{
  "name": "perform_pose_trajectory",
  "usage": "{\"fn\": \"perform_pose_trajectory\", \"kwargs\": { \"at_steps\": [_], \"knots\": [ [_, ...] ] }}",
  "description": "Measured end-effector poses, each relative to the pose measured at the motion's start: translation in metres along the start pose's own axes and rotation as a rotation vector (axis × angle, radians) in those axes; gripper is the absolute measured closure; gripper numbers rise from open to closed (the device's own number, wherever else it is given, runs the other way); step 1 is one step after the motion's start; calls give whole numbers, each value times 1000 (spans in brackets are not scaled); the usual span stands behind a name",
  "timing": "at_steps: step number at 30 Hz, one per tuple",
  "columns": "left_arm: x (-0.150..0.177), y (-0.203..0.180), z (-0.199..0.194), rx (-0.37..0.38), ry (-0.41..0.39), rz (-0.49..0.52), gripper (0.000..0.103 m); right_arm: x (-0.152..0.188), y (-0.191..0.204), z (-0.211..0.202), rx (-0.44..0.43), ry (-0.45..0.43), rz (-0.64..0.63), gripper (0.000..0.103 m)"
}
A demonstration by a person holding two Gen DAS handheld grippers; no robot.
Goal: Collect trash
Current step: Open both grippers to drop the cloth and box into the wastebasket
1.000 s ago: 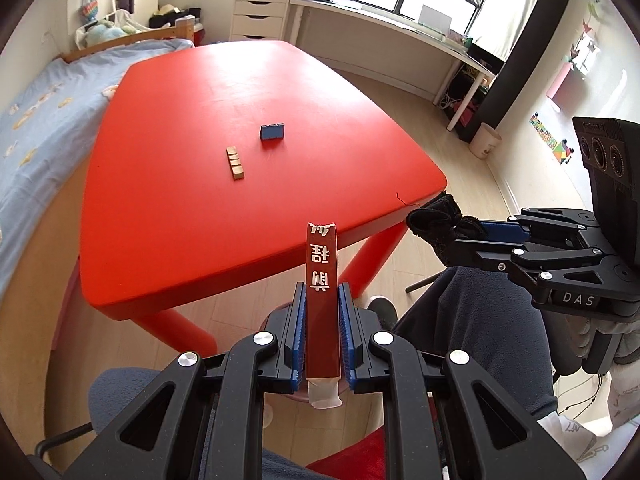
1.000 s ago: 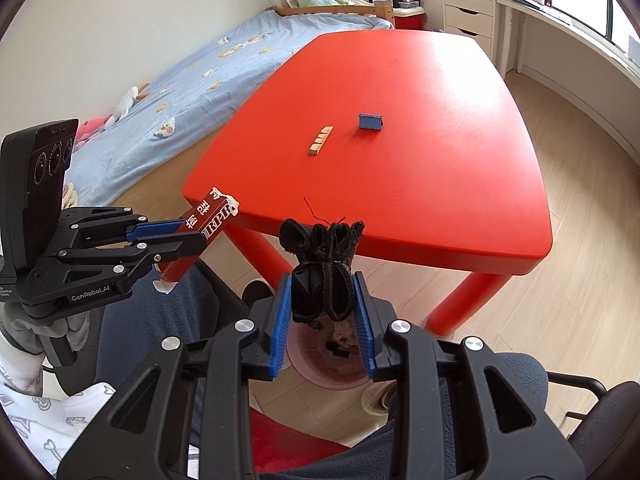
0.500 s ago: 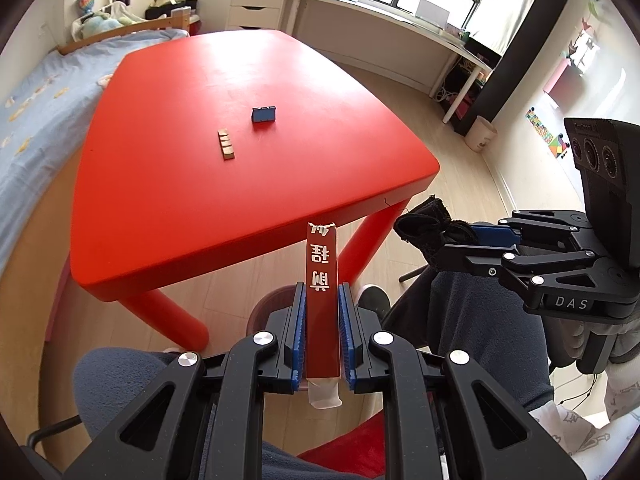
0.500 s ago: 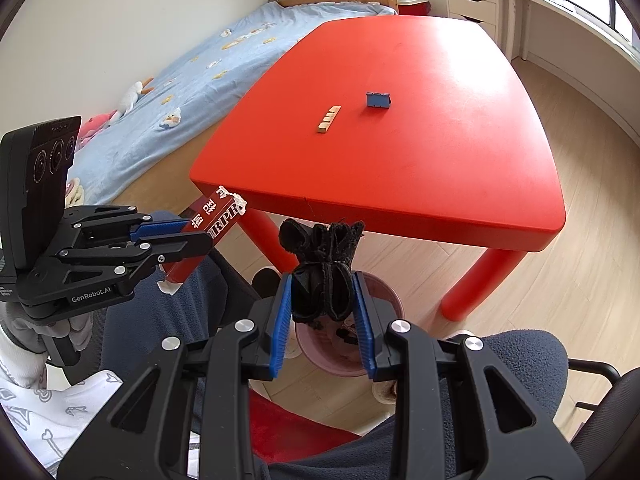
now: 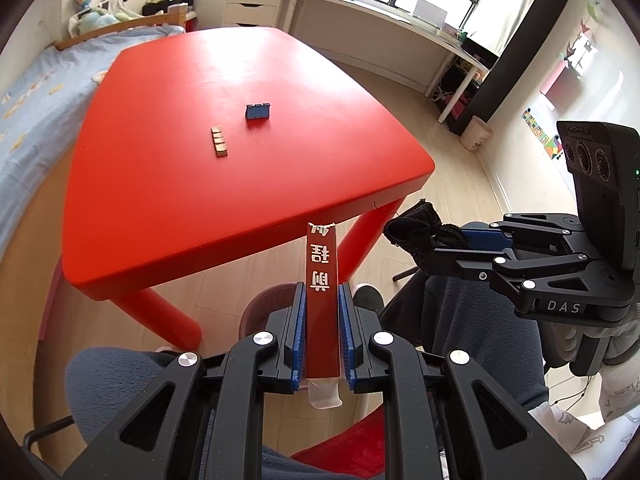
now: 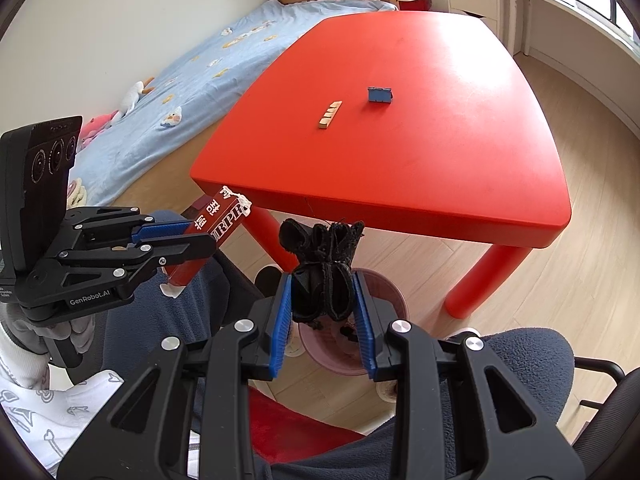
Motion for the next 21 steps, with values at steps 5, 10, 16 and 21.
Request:
{"fn": "perform_pose_trajectory", "kwargs": {
  "at_steps": [5, 10, 16, 21],
  "knots": [
    [0, 5, 0, -14, -16, -32, 28, 0, -1, 1, 6, -4, 2, 26],
    [0, 17, -1, -81, -29, -71, 10, 0, -7, -2, 44, -31, 12, 6],
    [2, 24, 1, -104, -11, -95, 8, 0, -12, -1, 51, -25, 28, 3],
    [3, 23, 0, -98, -8, -95, 8, 0, -11, 1, 43, -18, 28, 3]
  ]
}}
Point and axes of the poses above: each gripper's, at about its wrist camera, not at the fingertips, and z roughly the way its jaws point, y to its left, x to its underside, the point moved 3 cm from there along z, roughly the way its jaws point, and after that the axes turned 14 degrees about -x, right-handed, at the moved point
